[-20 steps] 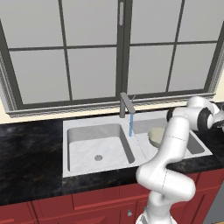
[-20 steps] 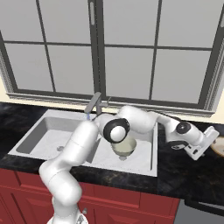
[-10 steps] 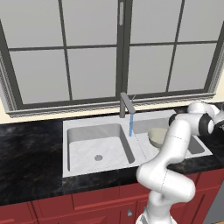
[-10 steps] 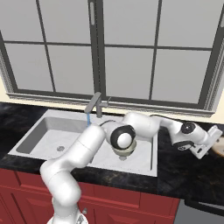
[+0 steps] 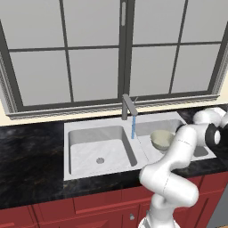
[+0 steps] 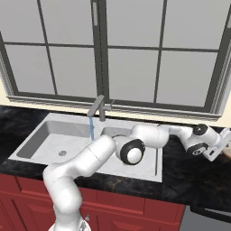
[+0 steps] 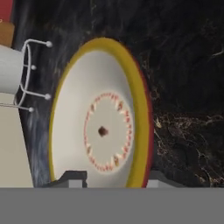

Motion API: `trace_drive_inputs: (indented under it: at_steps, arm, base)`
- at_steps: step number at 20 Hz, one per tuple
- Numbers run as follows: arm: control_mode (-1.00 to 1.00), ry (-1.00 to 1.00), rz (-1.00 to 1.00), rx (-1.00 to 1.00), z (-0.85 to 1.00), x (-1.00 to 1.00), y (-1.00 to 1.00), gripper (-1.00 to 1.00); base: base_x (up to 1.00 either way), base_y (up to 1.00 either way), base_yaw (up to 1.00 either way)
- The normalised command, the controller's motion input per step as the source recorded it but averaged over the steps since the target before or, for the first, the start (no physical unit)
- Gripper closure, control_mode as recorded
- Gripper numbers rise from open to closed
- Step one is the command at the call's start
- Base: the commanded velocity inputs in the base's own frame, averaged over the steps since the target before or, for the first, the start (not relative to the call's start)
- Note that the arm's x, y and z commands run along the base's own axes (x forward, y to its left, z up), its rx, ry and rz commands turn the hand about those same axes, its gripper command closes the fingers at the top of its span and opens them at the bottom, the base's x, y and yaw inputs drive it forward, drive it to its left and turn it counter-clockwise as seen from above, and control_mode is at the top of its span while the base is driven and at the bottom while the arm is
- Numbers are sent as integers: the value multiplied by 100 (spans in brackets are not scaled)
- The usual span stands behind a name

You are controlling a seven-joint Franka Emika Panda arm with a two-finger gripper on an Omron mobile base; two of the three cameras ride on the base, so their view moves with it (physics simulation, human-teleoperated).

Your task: Rinse each bowl for a few seconds and place them down in the sink or on the counter.

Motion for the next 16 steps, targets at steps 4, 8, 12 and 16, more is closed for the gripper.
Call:
trace_drive_inputs:
  at_steps: [4, 8, 12, 16]
  arm:
    - [-100, 0, 0, 3, -2, 9, -32, 100]
    - [-100, -3, -1, 8, 18, -16, 6, 100]
    - [-100, -7, -3, 14, 40, -52, 82, 100]
    - [-100, 1, 3, 11, 36, -38, 85, 100]
  base:
    - [0, 0, 0]
    - [0, 0, 0]
    - [0, 0, 0]
    - [0, 0, 0]
